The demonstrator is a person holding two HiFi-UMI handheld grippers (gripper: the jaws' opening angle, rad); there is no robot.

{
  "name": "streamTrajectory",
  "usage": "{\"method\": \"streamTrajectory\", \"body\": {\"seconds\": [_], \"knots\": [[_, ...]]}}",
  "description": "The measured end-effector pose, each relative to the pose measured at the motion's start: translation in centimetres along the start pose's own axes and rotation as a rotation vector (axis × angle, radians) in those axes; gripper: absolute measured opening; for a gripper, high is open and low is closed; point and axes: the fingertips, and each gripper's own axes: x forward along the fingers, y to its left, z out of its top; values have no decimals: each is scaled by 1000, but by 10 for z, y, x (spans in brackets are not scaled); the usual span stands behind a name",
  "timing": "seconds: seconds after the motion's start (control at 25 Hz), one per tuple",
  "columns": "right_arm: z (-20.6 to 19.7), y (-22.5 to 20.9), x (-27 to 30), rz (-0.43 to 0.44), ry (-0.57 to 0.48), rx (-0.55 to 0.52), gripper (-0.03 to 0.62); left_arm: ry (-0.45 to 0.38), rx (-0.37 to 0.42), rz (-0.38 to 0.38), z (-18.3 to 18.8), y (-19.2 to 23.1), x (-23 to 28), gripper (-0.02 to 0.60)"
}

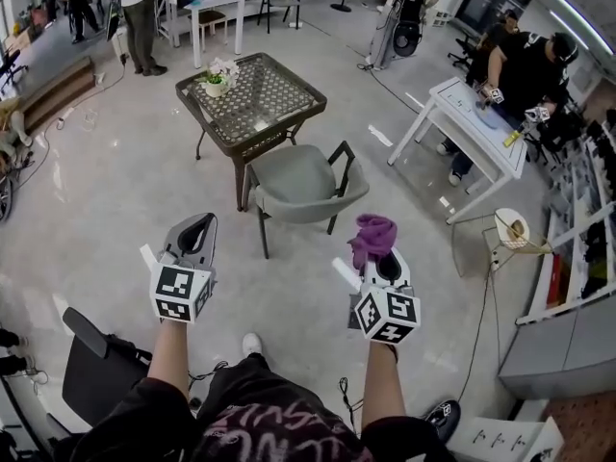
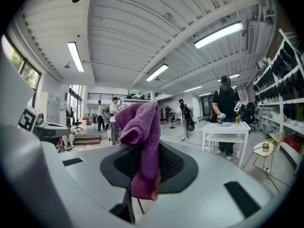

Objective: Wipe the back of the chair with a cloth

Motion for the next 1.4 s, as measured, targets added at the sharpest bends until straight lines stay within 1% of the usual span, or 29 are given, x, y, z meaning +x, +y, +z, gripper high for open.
{"method": "streamTrajectory", "body": {"seconds": [0.2, 0.4, 0.56, 0.76, 1.0, 1.12, 1.4], "knots": [[13, 11, 27, -27, -24, -15, 94, -27, -10, -17, 2, 28, 23, 9], [13, 10, 40, -43, -23, -14, 94, -23, -27, -33, 2, 36, 41, 9], [8, 2, 54, -43, -20, -14, 94, -17, -33, -51, -2, 31, 60, 9], [2, -12, 76, -24, -8, -10, 94, 14, -48, -67, -8, 16, 85, 9], [-16, -32, 111, 1, 17, -10, 93, 31, -43, -62, -18, 1, 117, 9], [-27, -40, 125, 16, 15, -9, 94, 32, -32, -61, -29, -5, 134, 9], [-63, -49, 155, 42, 35, -13, 94, 54, -41, -50, -63, -14, 161, 9]]}}
